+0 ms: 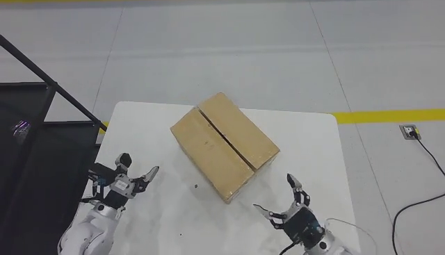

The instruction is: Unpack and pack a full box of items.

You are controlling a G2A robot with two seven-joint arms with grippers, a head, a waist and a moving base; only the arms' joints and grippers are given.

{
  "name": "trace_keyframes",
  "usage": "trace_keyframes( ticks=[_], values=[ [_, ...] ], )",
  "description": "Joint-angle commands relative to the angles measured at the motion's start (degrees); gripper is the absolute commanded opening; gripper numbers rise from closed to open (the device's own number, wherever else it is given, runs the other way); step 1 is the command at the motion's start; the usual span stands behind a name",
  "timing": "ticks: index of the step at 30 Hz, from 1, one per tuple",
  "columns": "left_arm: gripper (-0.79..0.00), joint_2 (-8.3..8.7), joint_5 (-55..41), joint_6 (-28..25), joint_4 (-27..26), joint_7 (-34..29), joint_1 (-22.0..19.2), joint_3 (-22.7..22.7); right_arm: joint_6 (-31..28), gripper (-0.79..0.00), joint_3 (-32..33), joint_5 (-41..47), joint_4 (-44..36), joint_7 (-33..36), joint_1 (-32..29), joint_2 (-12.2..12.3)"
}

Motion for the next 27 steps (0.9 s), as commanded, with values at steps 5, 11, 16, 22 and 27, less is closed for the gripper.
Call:
trace_keyframes(
  ticks=[5,11,16,22,27],
  values=[
    [0.000,-0.54,-2.7,6.5,0.0,-0.1,-0.3,0.1,9.3,0.000,-8.0,-7.6,2.6,1.3,0.3,-1.0],
    [0.000,-1.10,-6.6,9.9,0.8,-0.4,-1.5,0.5,21.5,0.000,-17.5,-10.5,7.7,3.2,3.7,-3.3],
    [0.000,-1.11,-6.7,9.9,0.8,-0.4,-1.5,0.5,30.0,0.000,-22.8,-10.2,13.3,4.2,8.5,-5.4],
    [0.000,-1.11,-6.7,9.9,0.8,-0.4,-1.5,0.5,40.5,0.000,-26.6,-12.0,19.0,5.0,12.8,-7.8],
    [0.000,-1.11,-6.7,9.9,0.8,-0.4,-1.5,0.5,43.4,0.000,-27.3,-13.4,22.6,7.0,15.8,-9.0]
  ],
)
